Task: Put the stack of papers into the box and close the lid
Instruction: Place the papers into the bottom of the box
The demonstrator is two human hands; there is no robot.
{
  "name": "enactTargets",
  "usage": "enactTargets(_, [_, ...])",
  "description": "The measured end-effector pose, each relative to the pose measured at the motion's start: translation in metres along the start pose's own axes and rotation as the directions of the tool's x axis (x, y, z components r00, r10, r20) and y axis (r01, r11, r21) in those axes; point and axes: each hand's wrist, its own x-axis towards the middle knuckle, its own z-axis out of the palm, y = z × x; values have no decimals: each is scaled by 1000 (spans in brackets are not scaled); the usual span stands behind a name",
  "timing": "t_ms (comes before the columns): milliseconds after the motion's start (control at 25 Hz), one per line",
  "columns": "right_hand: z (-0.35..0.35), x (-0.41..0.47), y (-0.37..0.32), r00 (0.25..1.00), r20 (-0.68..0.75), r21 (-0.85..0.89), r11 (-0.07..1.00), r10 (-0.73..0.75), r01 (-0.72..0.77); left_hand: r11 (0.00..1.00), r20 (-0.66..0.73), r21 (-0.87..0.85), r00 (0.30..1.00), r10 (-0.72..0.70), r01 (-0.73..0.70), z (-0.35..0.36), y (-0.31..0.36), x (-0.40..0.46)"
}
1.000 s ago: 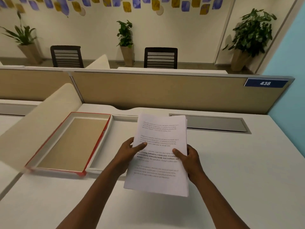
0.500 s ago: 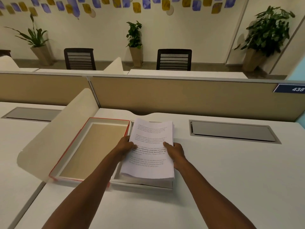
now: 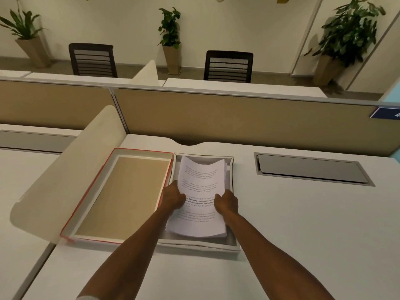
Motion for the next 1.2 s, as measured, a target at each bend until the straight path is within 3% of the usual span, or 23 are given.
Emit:
enactTargets(200, [20, -2, 1, 996, -56, -84, 994, -76, 72, 993, -36, 100, 997, 65, -61, 7, -19, 8])
enactTargets(480, [34, -15, 5, 981, 30, -237, 953, -190, 191, 952, -20, 241, 979, 201, -191, 19, -47, 5])
enactTargets(640, [35, -21, 21, 962, 47, -482, 838, -269, 258, 870, -4, 395, 947, 322, -294, 33, -52, -1])
enactTargets(760, [42, -25, 28, 914, 97, -610, 702, -395, 368, 855, 33, 422, 947, 319, -302, 39, -59, -7])
enactTargets(920, [44, -20, 44, 894, 226, -690, 584, -388, 428, 819, 112, 488, 952, 284, -302, 47, -69, -12])
enactTargets(1200, [45, -24, 56, 886, 245, -650, 611, -394, 452, 820, 132, 493, 956, 261, -292, 49, -79, -18])
